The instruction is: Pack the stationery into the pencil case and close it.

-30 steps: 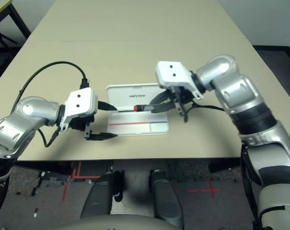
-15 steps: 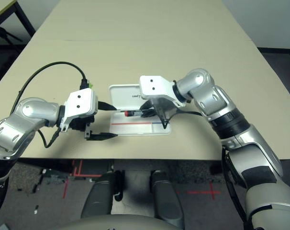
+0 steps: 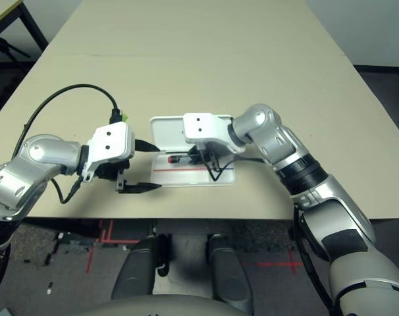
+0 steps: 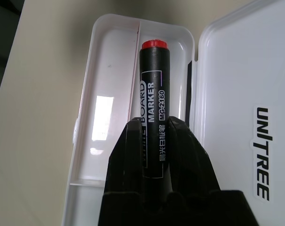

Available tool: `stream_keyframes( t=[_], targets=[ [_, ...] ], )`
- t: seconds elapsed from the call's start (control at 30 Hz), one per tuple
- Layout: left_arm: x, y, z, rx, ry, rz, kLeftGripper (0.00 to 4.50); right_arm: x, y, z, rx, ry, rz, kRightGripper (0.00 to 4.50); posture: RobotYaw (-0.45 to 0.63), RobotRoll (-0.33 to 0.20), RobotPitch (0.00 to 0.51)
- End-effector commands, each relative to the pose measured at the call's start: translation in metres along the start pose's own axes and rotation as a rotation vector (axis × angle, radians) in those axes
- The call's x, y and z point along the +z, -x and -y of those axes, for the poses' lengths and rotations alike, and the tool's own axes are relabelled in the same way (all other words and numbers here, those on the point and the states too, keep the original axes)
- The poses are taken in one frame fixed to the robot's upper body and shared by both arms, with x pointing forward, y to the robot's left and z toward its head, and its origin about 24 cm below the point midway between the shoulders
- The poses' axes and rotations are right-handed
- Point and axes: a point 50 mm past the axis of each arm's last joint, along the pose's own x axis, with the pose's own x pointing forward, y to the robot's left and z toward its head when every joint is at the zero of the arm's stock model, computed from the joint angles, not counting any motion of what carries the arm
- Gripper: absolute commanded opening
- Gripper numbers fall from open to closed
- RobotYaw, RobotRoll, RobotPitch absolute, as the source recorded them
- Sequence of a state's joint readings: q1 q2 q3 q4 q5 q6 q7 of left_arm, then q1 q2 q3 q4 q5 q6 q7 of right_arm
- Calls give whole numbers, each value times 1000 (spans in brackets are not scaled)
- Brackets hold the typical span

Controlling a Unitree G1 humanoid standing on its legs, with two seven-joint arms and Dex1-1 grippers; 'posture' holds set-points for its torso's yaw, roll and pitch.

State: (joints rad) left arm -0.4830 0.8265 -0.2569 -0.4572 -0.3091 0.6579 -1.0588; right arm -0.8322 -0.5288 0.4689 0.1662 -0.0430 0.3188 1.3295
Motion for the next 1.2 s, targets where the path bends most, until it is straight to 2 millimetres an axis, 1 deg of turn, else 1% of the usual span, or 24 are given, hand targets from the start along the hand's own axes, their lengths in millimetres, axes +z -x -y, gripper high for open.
stream_keyframes(
  t=[0.03,0.13,0.23,0.3,0.4,0.53,0.73,0.83,0.9,1.03,1.2],
  targets=[
    [-2,-2,5,-12,2,-18,4500,-1,-5,-2,19,8,12,1502,116,0,166],
    [-2,-1,5,-14,3,-19,4500,2,-3,-3,31,1,52,2671,112,0,171],
    [-3,-2,5,-16,4,-20,4500,4,3,-4,44,-14,97,3872,110,0,171],
    [-3,-2,5,-17,4,-20,4500,4,11,-5,54,-30,141,4485,109,0,172],
    [-3,-2,5,-18,6,-21,4500,5,29,-7,63,-71,252,4485,106,0,171],
    [-4,-2,5,-16,8,-21,4500,5,58,-18,92,-144,390,4485,101,0,170],
    [-6,-2,5,-12,13,-22,4500,5,91,-28,-1,-217,509,4485,88,0,166],
    [-6,-2,5,-5,20,-19,4500,4,103,-34,-66,-239,522,4485,80,0,165],
    [-7,-2,5,-1,27,-19,4500,3,114,-41,-100,-287,511,4485,73,0,165],
    [-8,-2,5,1,35,-21,4500,1,123,-52,-132,-335,457,4485,59,0,167],
    [-10,0,1,41,70,-52,4500,2,122,-59,-147,-356,426,4485,47,0,167]
  ],
)
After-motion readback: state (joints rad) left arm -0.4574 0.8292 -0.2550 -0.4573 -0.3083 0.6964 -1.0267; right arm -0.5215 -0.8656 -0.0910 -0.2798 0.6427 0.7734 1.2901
